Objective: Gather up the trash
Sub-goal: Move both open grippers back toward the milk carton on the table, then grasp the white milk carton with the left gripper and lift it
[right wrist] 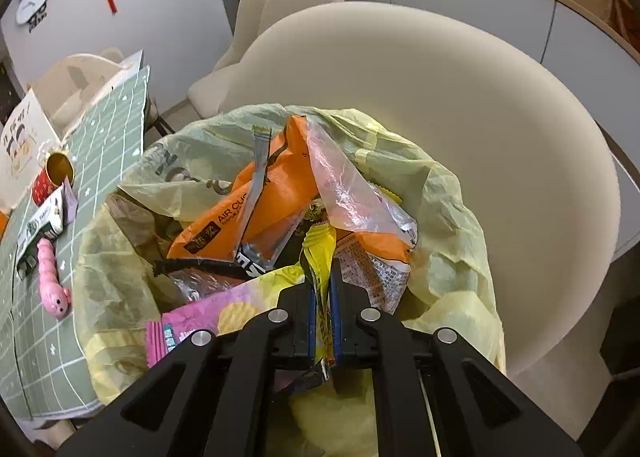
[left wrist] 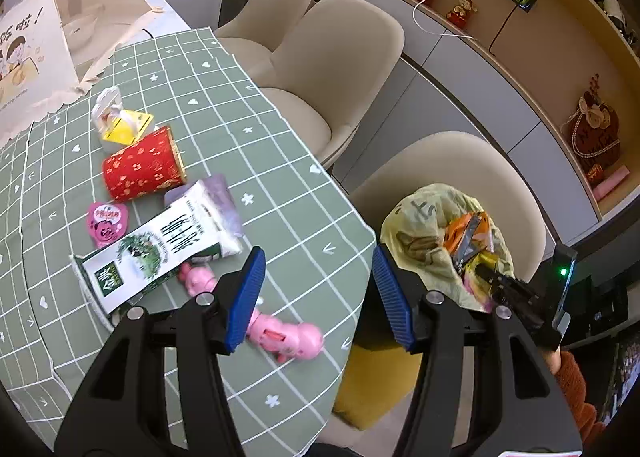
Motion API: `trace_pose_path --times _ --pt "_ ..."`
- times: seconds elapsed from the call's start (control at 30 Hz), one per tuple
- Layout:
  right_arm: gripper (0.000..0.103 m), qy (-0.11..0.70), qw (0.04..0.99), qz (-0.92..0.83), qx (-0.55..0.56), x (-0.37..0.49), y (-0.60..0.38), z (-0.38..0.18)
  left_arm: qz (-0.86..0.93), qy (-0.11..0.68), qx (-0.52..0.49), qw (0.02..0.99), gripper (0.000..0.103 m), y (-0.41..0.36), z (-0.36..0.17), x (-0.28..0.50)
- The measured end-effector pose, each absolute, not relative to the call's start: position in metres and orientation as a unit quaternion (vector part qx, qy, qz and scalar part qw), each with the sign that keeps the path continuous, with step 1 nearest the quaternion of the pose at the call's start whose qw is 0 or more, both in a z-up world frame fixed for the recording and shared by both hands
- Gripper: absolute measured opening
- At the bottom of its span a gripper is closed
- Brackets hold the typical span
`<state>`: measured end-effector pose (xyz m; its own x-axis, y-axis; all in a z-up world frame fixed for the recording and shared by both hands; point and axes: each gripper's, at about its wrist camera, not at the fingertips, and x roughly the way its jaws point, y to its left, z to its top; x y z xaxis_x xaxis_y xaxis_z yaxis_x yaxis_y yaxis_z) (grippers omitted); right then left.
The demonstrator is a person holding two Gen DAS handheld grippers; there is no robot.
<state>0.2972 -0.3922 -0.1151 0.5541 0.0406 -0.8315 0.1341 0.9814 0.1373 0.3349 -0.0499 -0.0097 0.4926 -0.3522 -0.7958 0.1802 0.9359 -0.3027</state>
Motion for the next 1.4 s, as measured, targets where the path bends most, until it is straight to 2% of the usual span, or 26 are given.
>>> trace_pose_path --times 0.03,0.1,0.13,0.17,0.57,0.97,1.4 --pt "0.011 0.472 0.876 -0.03 0.095 0.295 -0.392 -0.114 -0.155 0.479 -0.09 0.859 0.053 -0.046 -0.011 0.333" --pt "0.027 0.472 0.876 -0.031 0.097 0.291 -0.388 -0.11 -0.154 0.48 -0.091 0.859 0.053 -0.039 -0.011 0.33" --pt "0.044 0.472 0.876 -0.029 0.097 0.289 -0.386 -0.108 -0.154 0.481 -0.092 0.858 0.053 -0.033 -0.011 0.328" --pt "0.047 0.467 0.878 -0.027 0.097 0.286 -0.382 -0.104 -0.154 0.481 -0.093 0.858 0.053 -0.029 -0.011 0.327" --pt "0.047 0.405 0.904 -0.061 0.12 0.24 -0.334 -0.05 -0.163 0.475 -0.1 0.859 0.053 0.039 -0.011 0.306" --pt "0.047 0.377 0.916 0.0 0.135 0.205 -0.2 -0.026 -0.16 0.466 -0.087 0.866 0.056 0.134 -0.035 0.3" --pt "0.047 0.406 0.906 0.042 0.109 0.219 -0.148 -0.039 -0.21 0.464 -0.051 0.859 0.056 0.131 -0.073 0.334"
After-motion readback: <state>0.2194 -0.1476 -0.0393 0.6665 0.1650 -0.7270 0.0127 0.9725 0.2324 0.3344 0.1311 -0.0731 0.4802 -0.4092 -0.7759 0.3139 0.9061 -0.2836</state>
